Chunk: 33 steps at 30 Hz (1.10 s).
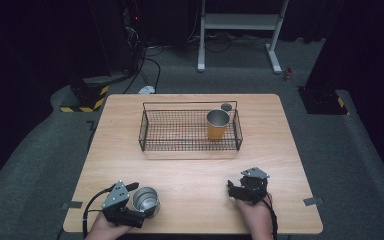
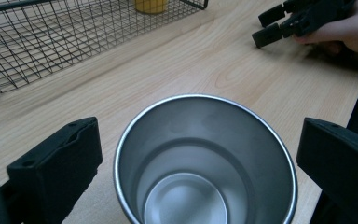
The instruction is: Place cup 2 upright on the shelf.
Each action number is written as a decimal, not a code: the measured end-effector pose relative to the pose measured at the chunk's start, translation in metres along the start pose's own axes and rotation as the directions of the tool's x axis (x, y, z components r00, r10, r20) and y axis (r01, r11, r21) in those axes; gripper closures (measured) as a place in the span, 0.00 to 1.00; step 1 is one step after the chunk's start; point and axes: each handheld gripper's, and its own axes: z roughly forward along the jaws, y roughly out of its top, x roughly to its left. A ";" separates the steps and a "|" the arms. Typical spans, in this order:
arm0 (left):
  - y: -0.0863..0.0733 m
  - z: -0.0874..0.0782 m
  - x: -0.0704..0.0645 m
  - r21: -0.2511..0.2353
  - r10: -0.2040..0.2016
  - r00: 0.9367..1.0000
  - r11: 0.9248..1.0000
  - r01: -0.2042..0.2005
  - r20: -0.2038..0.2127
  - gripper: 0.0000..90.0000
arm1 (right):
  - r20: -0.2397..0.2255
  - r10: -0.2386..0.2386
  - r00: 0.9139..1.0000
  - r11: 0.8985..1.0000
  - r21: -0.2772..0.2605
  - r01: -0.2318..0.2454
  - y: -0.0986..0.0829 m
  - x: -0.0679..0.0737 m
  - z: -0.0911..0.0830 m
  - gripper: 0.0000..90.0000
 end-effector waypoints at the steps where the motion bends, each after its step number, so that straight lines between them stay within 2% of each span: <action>1: -0.001 0.001 0.000 0.011 0.009 1.000 1.000 -0.009 -0.002 0.01 | 0.000 0.000 1.000 1.000 0.000 0.000 0.000 0.000 0.000 0.15; 4: -0.003 0.004 -0.001 0.019 0.005 1.000 1.000 -0.005 0.004 0.01 | 0.000 0.000 1.000 1.000 0.000 0.000 0.000 0.000 0.000 0.15; 7: -0.005 0.006 0.000 0.032 0.023 1.000 0.999 -0.022 -0.005 0.01 | -0.001 0.001 1.000 1.000 0.000 -0.001 0.000 0.000 0.000 0.15; 10: -0.007 0.007 0.001 0.039 0.010 1.000 0.999 -0.011 0.004 0.01 | -0.001 0.000 1.000 1.000 0.000 0.000 0.000 0.000 0.000 0.15; 13: -0.009 0.009 0.002 0.051 0.032 0.999 0.998 -0.032 0.010 0.01 | -0.001 0.000 1.000 1.000 0.000 0.000 0.000 0.000 0.000 0.15; 16: -0.011 0.010 0.002 0.057 0.030 0.999 0.998 -0.032 0.033 0.01 | -0.002 0.000 1.000 1.000 0.000 0.000 0.000 0.000 0.000 0.15; 17: -0.012 0.011 0.000 0.063 0.052 0.998 0.997 -0.054 0.028 0.01 | -0.002 0.002 1.000 1.000 0.001 -0.002 0.000 0.000 0.000 0.15; 21: -0.013 0.011 0.000 0.062 0.069 0.997 0.996 -0.071 0.030 0.04 | -0.003 0.003 1.000 1.000 0.002 -0.003 0.000 0.000 0.000 0.15; 26: -0.014 0.008 0.002 0.043 0.063 0.998 0.997 -0.064 0.022 0.10 | -0.004 0.002 1.000 1.000 0.001 -0.002 0.000 0.000 0.000 0.15; 29: -0.014 0.005 0.003 0.031 0.078 0.997 0.996 -0.079 0.021 0.14 | -0.006 0.001 1.000 1.000 0.001 -0.001 0.000 0.000 0.000 0.15; 31: -0.014 0.004 0.004 0.026 0.089 0.996 0.996 -0.089 0.010 0.16 | -0.009 0.002 1.000 1.000 0.001 -0.002 0.000 0.000 0.000 0.15; 33: -0.015 0.004 0.005 0.023 0.080 0.997 0.997 -0.080 0.001 0.16 | -0.011 0.004 1.000 1.000 0.003 -0.004 0.000 0.000 0.000 0.15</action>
